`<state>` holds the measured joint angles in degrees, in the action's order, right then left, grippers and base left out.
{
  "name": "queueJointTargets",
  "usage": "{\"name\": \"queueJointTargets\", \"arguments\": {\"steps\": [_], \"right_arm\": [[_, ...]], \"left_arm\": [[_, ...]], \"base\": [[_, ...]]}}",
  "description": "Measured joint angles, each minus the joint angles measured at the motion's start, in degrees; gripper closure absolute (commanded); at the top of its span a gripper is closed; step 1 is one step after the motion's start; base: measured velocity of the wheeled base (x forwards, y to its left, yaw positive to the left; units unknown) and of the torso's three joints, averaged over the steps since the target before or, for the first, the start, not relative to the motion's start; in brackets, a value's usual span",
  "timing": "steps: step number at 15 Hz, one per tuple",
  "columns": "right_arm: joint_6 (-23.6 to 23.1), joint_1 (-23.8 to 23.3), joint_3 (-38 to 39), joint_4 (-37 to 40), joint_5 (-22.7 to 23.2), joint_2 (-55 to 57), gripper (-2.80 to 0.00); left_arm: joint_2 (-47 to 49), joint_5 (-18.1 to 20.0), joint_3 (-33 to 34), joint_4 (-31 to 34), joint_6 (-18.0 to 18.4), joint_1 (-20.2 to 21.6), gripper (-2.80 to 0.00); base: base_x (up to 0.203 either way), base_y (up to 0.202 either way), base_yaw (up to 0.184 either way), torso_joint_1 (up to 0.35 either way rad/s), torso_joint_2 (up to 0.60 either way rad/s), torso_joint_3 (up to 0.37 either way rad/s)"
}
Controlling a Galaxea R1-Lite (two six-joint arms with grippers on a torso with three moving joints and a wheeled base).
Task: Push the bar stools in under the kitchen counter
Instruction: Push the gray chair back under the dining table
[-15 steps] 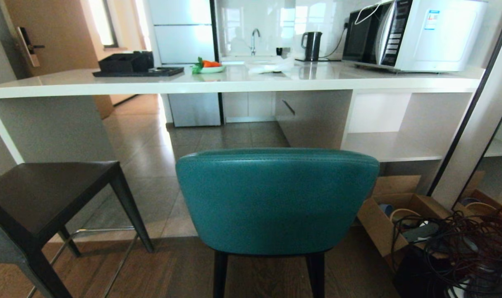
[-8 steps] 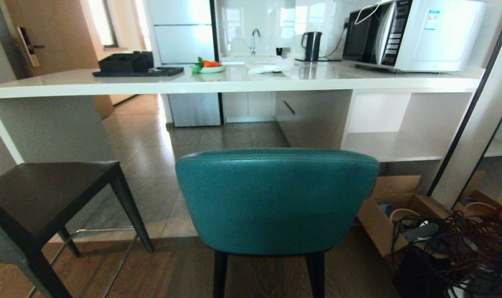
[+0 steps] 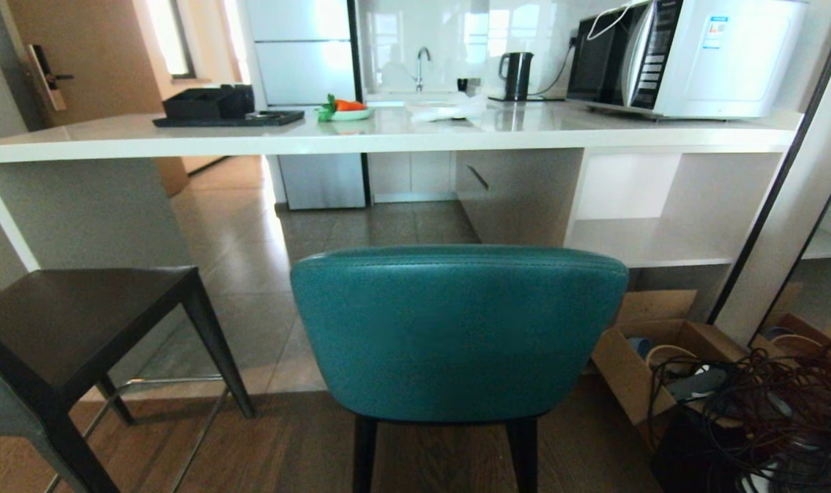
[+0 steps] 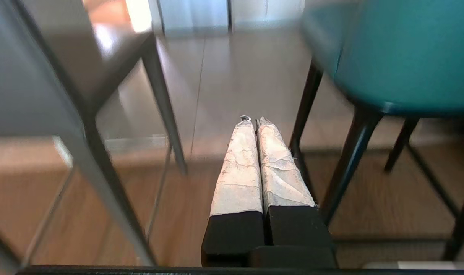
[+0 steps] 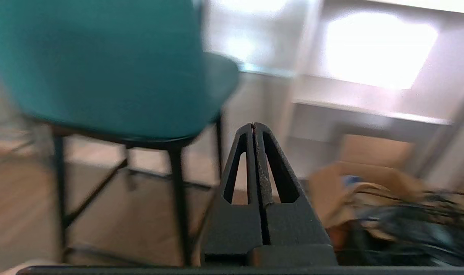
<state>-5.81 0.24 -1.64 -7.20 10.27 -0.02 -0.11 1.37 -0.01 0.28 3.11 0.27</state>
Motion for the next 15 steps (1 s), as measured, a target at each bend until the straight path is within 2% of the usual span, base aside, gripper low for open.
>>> {"name": "queueJointTargets", "arguments": {"steps": [3,4,15], "right_arm": [[1.49,0.00,1.49,5.23,-9.28,0.00,0.00],[3.23,-0.02,1.51,5.58,-10.16,0.00,0.00],[6.30,-0.04,1.64,6.71,-10.32,0.02,0.00]], "left_arm": [[0.00,-0.14,0.01,-0.18,0.06,0.00,0.00],[0.00,-0.11,0.01,-0.17,0.06,0.02,0.00],[0.00,-0.22,0.01,-0.09,0.41,-0.06,0.00]], "base": [[0.000,0.000,0.000,0.000,0.00,0.000],[0.000,0.000,0.000,0.000,0.00,0.000],[0.000,0.000,0.000,0.000,0.00,0.000]]}}
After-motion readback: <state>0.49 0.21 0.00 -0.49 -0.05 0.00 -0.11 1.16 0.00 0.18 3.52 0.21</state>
